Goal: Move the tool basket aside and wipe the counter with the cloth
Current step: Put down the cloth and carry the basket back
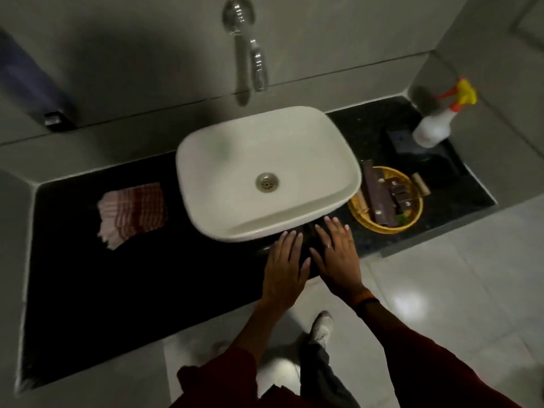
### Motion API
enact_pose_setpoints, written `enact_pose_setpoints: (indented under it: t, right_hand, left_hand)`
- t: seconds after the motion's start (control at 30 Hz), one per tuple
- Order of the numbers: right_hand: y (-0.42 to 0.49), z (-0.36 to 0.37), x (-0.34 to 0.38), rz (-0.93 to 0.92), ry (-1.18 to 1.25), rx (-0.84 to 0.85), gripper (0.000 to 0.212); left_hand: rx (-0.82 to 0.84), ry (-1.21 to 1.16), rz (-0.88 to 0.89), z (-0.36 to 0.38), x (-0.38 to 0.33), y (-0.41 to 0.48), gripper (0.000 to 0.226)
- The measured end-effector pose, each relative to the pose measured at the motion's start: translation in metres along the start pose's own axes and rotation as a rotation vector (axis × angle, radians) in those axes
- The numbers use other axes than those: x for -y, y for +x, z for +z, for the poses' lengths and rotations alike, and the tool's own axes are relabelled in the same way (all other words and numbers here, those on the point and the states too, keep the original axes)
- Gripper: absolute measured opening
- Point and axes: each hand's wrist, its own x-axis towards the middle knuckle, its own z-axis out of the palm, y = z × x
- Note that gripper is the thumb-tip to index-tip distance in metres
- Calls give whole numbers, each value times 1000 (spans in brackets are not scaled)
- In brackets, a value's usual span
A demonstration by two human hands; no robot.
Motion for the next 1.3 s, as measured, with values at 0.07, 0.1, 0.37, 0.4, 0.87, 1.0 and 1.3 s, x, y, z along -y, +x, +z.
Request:
enact_pose_setpoints:
  t: [0.07,0.1,0.37,0.4,0.87,1.0,1.3]
  right_hand:
    - [13,-15,-43,38,-15,-24,56]
    - [19,-23,-64,57,-19,-37,57]
    - [71,-54,-210,217,29,-144,55]
    - [79,-54,-223,250,39,-143,55]
    - [89,-58,-264,470,327,-213,54]
    - [38,-63,-245,494,256,-146,42]
    - [-72,-51,-123,571,420,-78,27]
  left_hand:
    - [-9,0,50,19,-36,32,50]
    - [-16,-2,60,29,-52,48,50]
    - [12,-224,-285,93,-147,140,58]
    - [7,-281,-361,98,-154,147,60]
    - [35,-413,-771,114,-161,187,26]
    - [114,-493,-714,97,-157,140,28]
    - [178,-616,-710,19,-100,3,18]
